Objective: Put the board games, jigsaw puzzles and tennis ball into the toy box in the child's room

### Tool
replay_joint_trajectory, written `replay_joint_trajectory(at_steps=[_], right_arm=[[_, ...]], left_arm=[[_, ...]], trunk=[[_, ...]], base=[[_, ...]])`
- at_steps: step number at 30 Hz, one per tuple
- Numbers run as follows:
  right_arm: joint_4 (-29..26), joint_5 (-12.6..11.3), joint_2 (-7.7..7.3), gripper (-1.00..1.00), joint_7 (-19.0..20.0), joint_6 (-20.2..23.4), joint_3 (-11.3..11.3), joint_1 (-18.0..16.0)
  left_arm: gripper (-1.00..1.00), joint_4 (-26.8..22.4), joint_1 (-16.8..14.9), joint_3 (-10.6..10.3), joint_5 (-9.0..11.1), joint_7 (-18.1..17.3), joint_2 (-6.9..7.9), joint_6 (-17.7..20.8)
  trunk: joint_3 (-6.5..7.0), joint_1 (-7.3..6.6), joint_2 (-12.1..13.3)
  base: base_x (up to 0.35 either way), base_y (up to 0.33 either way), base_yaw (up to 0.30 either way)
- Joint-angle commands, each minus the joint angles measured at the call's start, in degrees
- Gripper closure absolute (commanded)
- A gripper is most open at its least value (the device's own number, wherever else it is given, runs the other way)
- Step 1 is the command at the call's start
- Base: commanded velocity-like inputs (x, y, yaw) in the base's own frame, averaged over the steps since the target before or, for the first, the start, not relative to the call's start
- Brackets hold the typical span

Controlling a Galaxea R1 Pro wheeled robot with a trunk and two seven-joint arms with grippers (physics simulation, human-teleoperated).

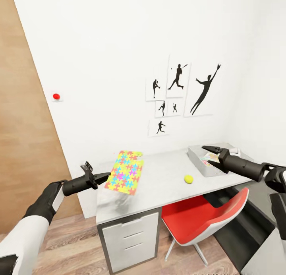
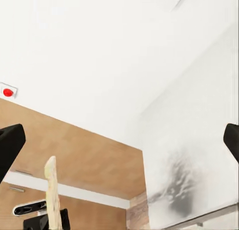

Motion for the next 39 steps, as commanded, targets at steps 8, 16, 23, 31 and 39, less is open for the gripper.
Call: replay_joint_trajectory(at_steps=[8, 16, 23, 31, 39], right_arm=[[-0.08, -0.32, -1.74, -1.00, -0.88, 0.17, -0.27, -2.18], [-0.08, -0.72, -1.85, -1.00, -4.62, 0.23, -0.26, -5.40], [-0.14, -0.85, -1.92, -1.00, -4.96, 0.71, -0.30, -5.57], [-0.17, -1.01, -2.94, -1.00, -4.82, 1.02, -0.79, -4.69], [-0.17, -11.08, -9.71, -1.00, -4.59, 1.02, -2.43, 0.29]], left_arm=[[1.00, -2.22, -0.09, -1.05, 0.01, -0.18, -1.02, 0.75], [1.00, -4.93, 0.02, -3.99, 0.08, -0.18, -1.63, 1.31], [1.00, -5.13, -0.07, -4.13, 0.14, -0.18, -1.99, 1.99], [1.00, -5.16, -0.69, -4.10, 0.53, -0.18, -2.07, 2.52], [1.00, -4.72, -5.75, -3.47, 0.68, 0.00, -3.10, 2.67]], trunk=[[-0.14, 0.04, -0.14], [-0.14, 0.04, -0.14], [-0.14, 0.04, -0.14], [-0.14, 0.04, -0.14], [-0.14, 0.04, -0.14]], base=[[0.000, 0.000, -0.285], [0.000, 0.000, -0.285], [0.000, 0.000, -0.285], [0.000, 0.000, -0.285], [0.000, 0.000, -0.284]])
